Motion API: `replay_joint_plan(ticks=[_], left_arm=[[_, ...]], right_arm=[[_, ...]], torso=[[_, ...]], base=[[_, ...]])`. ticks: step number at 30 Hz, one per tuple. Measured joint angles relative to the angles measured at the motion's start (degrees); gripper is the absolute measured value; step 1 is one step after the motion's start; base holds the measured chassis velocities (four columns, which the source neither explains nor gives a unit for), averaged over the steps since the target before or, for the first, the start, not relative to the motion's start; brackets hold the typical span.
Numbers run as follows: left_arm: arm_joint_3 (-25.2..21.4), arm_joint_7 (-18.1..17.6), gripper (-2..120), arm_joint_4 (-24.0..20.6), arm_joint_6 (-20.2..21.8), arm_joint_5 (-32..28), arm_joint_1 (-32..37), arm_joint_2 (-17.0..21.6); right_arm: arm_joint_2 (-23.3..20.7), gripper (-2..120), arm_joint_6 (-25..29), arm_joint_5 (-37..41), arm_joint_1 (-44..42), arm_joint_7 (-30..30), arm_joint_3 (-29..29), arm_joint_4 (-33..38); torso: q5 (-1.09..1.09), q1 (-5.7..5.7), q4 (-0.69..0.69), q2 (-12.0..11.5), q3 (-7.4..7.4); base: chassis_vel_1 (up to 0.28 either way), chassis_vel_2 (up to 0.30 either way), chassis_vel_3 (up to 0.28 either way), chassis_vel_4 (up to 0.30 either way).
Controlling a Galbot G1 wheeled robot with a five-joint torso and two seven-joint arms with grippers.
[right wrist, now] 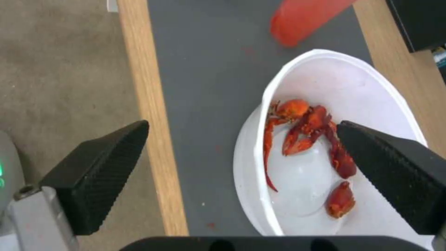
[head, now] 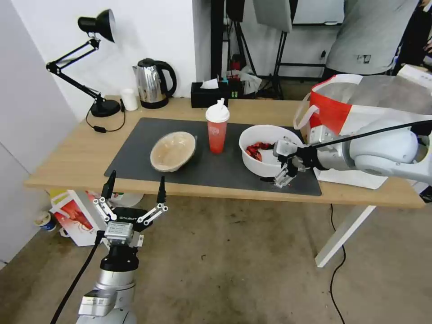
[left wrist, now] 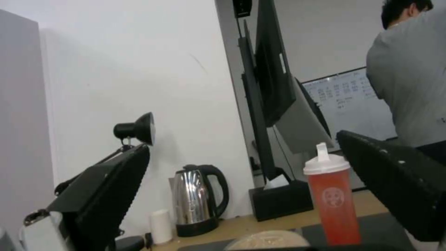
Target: Pick up the trash from the table and place it into the takeout bag.
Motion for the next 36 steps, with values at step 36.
replay_joint_plan(ticks=[36], left_arm=[[-1.23, 0.05, 100, 0.07, -0.21, -1.13, 0.26, 0.09]], right_arm=[[-1.33, 100, -0.79, 0.05, -11.18, -0.13, 6.59, -5.49]], torso=[[0.0, 0.0, 0.0, 0.0, 0.0]], base=[[0.0, 0.0, 0.0, 0.0]])
